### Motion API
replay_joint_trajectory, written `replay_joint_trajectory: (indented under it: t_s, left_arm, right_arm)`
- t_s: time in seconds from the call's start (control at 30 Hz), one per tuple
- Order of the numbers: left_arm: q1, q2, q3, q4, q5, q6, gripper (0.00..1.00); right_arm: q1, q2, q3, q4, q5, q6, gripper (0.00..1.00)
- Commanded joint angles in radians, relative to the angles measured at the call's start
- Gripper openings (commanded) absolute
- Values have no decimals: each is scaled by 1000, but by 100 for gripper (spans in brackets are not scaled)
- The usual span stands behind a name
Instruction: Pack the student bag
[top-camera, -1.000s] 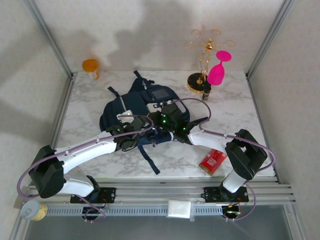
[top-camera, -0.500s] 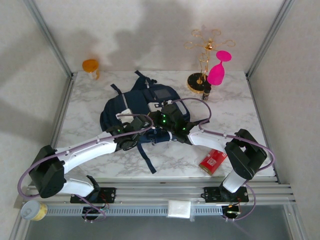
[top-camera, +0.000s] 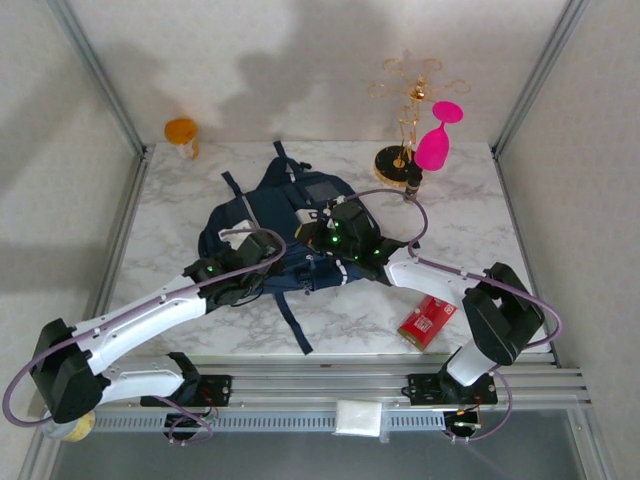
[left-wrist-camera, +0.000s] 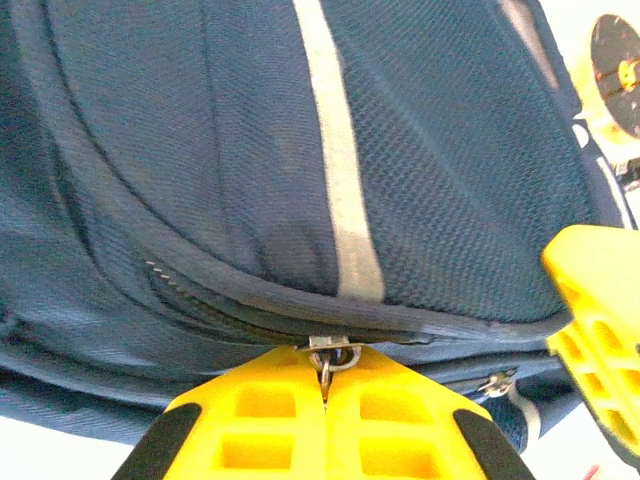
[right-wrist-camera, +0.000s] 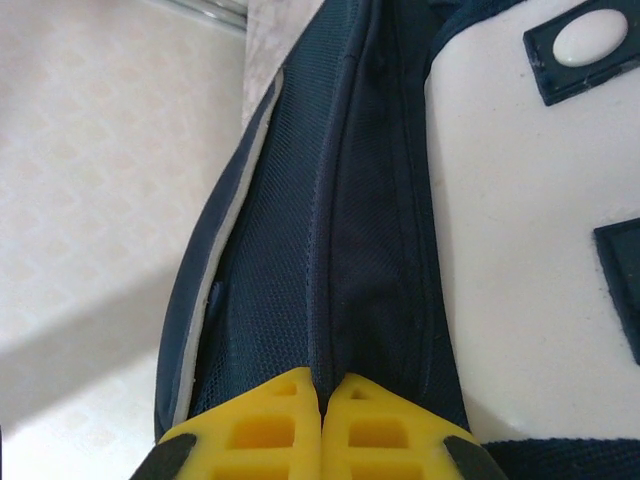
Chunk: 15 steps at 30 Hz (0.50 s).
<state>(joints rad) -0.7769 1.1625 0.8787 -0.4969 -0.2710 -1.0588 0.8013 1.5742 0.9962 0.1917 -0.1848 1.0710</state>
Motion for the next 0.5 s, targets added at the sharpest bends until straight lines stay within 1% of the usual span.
replay_joint_trajectory:
  t_s: [0.0,0.1,0.13,0.17,0.2,0.27,0.33,0.4,0.47]
  left_arm:
    - [29,-41,16,-187,-20,-81,0]
    - [30,-66,-21,-69,64,-108,0]
    - [31,-70,-41,-12,107,-110,0]
    - [34,-69,-54,18,127,-106,0]
    - [37,-63,-52,9,121,-88,0]
    - [48,-23,-3,-131,57,-44,0]
    - [48,3,19,-214,36,17,0]
    - [48,3,1,-243,34,59,0]
    - [53,-12,-37,-264,33,91,0]
  right_arm:
    - [-12,-49,72,-52,-46,-109,0]
    - [6,-31,49,-26,-31,-110,0]
    - [11,-17,50,-13,-32,-122,0]
    - [12,2,61,-26,-27,-138,0]
    - [11,16,69,-41,-30,-159,0]
    - [-1,37,81,-64,-52,-215,0]
    - [-16,33,92,-116,-42,-252,0]
    - [-39,10,93,-143,-39,-273,0]
    - [-73,-8,94,-157,-67,-296,0]
